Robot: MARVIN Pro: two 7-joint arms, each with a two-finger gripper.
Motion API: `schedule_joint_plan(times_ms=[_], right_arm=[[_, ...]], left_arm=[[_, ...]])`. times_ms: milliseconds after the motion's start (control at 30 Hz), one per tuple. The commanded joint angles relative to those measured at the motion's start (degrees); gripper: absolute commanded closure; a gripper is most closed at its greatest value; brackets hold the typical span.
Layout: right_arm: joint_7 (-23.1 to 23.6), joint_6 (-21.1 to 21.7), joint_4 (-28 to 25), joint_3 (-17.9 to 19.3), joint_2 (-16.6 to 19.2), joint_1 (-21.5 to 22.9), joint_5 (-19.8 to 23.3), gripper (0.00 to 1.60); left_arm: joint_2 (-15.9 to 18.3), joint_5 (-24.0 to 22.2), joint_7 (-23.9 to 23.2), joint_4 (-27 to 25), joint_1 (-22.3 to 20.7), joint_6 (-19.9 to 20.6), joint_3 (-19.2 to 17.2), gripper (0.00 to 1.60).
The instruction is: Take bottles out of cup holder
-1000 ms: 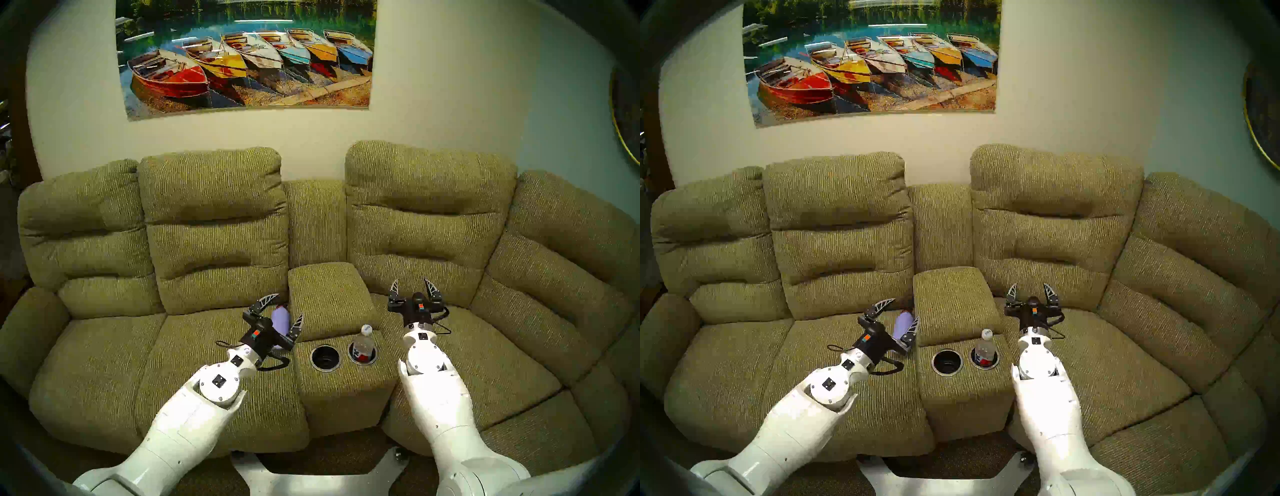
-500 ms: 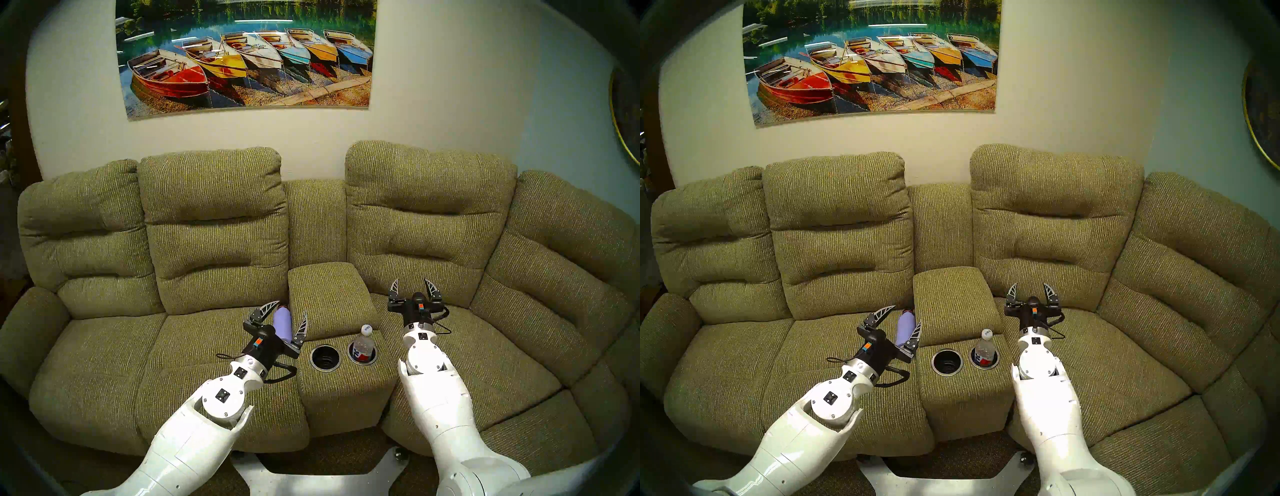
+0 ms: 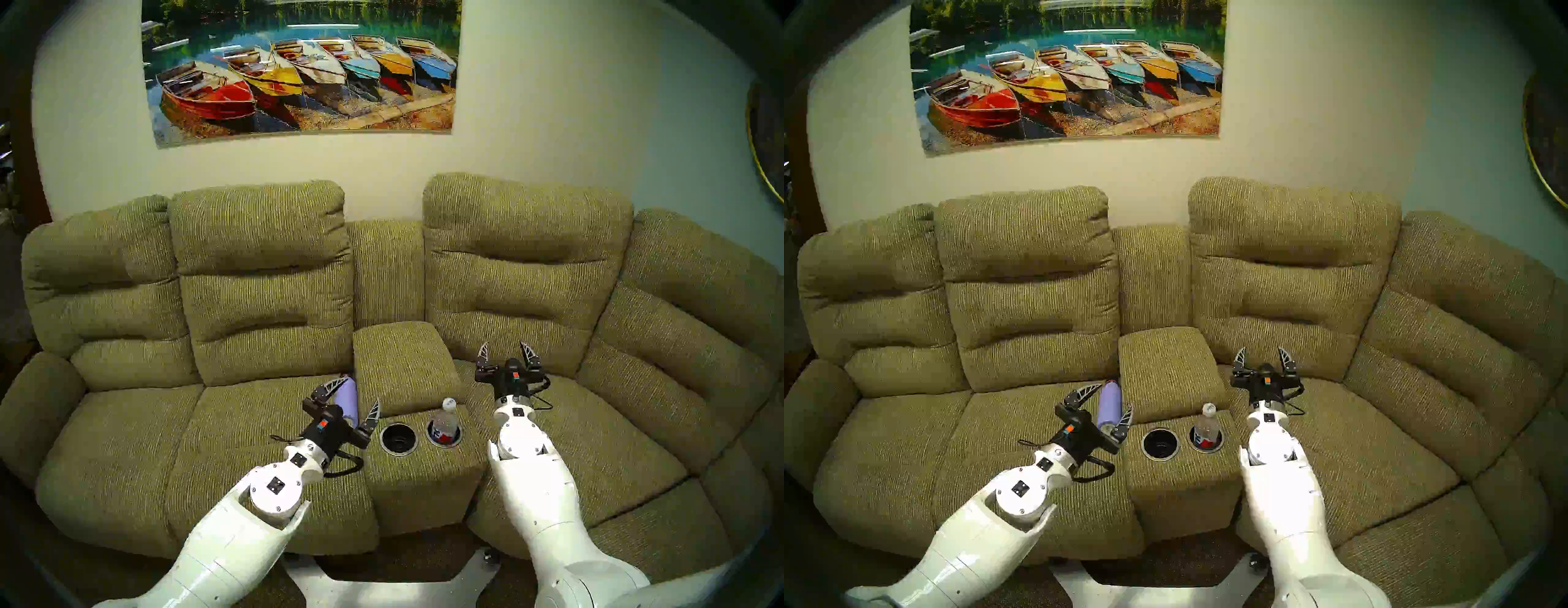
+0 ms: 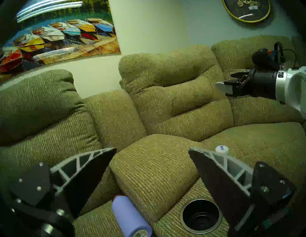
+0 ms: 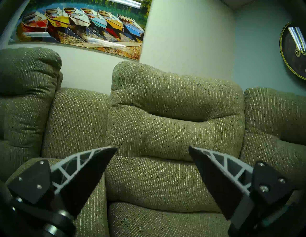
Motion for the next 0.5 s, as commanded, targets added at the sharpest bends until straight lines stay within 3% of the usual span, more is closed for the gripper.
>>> schedule_joint_plan(times_ms=[0,467], right_arm=[[0.14,-0.15,-1.31,-0.07,0.09,0.59,0.01,0.0],[1.34,0.03,-1.86,-0.78,0.54,0.13,-0.51,0.0]], left_arm=[[-0.43,-0.39,0.31,-0.77,-0.59,-0.7,-0.47,0.0],[-0.54,-0.33,0.21,-0.75,-0.56,-0.74,-0.6,0.0]])
